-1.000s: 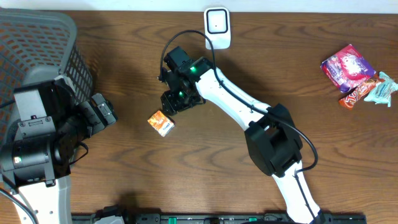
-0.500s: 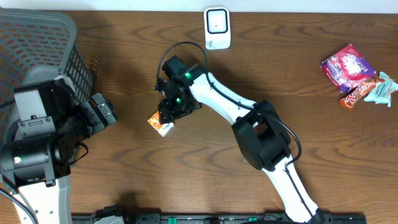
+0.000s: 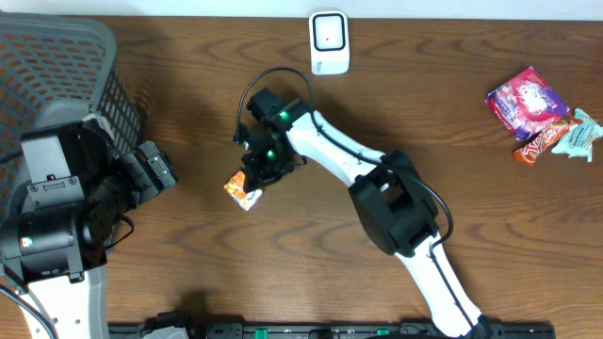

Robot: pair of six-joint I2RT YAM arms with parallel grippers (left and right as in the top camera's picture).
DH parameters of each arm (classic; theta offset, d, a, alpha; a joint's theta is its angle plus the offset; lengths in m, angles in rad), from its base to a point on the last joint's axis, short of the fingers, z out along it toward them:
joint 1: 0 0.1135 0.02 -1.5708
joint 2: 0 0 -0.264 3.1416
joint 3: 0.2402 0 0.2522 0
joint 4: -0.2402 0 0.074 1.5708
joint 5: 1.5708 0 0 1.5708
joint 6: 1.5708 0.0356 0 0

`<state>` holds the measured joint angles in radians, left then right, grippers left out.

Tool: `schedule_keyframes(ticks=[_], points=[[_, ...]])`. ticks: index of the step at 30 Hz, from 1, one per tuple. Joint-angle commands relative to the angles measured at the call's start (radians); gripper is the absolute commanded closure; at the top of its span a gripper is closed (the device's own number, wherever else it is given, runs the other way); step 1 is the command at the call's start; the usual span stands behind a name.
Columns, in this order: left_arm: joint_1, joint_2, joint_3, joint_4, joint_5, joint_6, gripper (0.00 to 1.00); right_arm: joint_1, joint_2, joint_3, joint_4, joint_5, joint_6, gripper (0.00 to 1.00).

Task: Scan the item barcode
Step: 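Hold the orange-white pack up against the white scanner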

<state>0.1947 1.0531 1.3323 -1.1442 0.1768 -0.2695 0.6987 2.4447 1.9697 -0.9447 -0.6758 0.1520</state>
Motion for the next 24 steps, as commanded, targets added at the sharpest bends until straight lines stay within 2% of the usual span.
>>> schedule_keyframes(ticks=[1,4,9,16,22,24], points=[[0.003,0.0,0.01,0.0,-0.006,-0.005,0.02,-0.076,-0.108,0.052,-0.003,-0.056,-0.099,0.99],[0.003,0.0,0.01,0.0,-0.006,-0.005,0.02,-0.142,-0.183,0.061,-0.001,-0.012,-0.141,0.99],[0.003,0.0,0.01,0.0,-0.006,-0.005,0.02,-0.248,-0.262,0.061,0.062,0.377,0.02,0.99],[0.003,0.0,0.01,0.0,-0.006,-0.005,0.02,-0.277,-0.253,0.061,0.227,0.848,0.018,0.99],[0.003,0.0,0.01,0.0,-0.006,-0.005,0.02,-0.247,-0.214,0.061,0.465,1.09,-0.132,0.99],[0.003,0.0,0.01,0.0,-0.006,-0.005,0.02,-0.246,-0.185,0.061,0.545,1.162,-0.142,0.99]])
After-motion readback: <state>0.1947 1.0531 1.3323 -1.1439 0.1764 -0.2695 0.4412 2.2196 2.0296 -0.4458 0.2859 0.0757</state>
